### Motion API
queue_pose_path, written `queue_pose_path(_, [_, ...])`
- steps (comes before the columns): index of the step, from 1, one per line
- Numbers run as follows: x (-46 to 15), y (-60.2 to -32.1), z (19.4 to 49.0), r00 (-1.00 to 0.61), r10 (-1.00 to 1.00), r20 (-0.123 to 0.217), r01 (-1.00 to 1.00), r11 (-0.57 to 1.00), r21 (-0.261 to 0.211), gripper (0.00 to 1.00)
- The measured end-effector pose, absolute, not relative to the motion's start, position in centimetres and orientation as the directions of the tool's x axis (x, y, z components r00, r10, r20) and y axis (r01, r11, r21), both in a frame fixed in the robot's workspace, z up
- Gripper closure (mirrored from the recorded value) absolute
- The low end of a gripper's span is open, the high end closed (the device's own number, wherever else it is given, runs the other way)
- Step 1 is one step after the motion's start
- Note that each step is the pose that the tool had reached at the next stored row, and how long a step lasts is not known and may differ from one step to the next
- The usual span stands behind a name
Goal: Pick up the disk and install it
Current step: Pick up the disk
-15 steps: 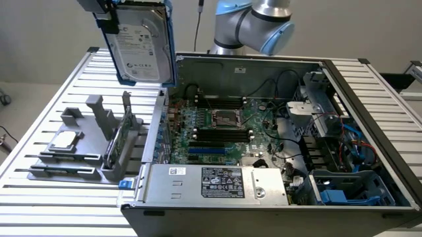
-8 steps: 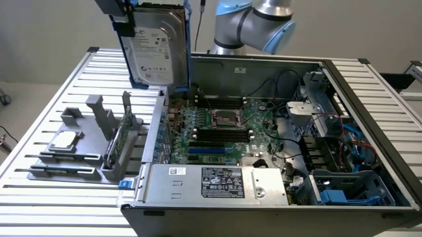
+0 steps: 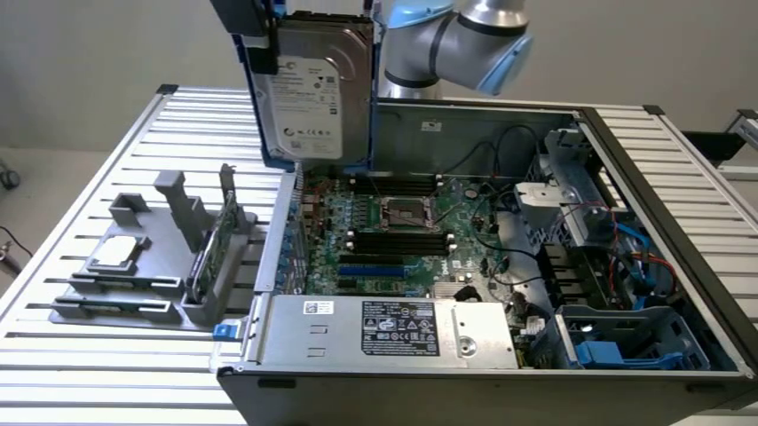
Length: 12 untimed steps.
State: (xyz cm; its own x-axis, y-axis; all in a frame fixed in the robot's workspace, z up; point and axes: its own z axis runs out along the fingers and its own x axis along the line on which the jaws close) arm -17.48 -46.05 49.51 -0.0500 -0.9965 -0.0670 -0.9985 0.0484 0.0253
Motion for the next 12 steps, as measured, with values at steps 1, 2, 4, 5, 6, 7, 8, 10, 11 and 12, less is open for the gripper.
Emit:
queue_pose_path(1, [-17.0, -46.3, 49.5, -0.050, -0.997, -0.067, -0.998, 0.048, 0.026, 0.67])
queue_pose_path(2, [-16.6, -46.4, 49.6, -0.050, -0.996, -0.067, -0.998, 0.048, 0.027, 0.67])
queue_pose_path(4, [-15.8, -46.8, 49.6, -0.050, -0.997, -0.067, -0.998, 0.048, 0.028, 0.67])
queue_pose_path(5, [-15.3, -47.0, 49.6, -0.050, -0.997, -0.067, -0.998, 0.048, 0.029, 0.67])
queue_pose_path(6, [-14.9, -47.2, 49.7, -0.050, -0.996, -0.067, -0.998, 0.048, 0.029, 0.67])
queue_pose_path(7, [-14.4, -47.5, 49.7, -0.050, -0.997, -0.067, -0.998, 0.048, 0.030, 0.67])
queue_pose_path(8, [-14.0, -47.7, 49.7, -0.050, -0.996, -0.067, -0.998, 0.048, 0.030, 0.67])
queue_pose_path(10, [-13.1, -48.1, 49.7, -0.050, -0.997, -0.067, -0.998, 0.048, 0.031, 0.67])
queue_pose_path(11, [-12.7, -48.3, 49.8, -0.050, -0.997, -0.067, -0.998, 0.048, 0.031, 0.67])
queue_pose_path(12, [-12.2, -48.5, 49.8, -0.050, -0.996, -0.067, -0.998, 0.048, 0.032, 0.67])
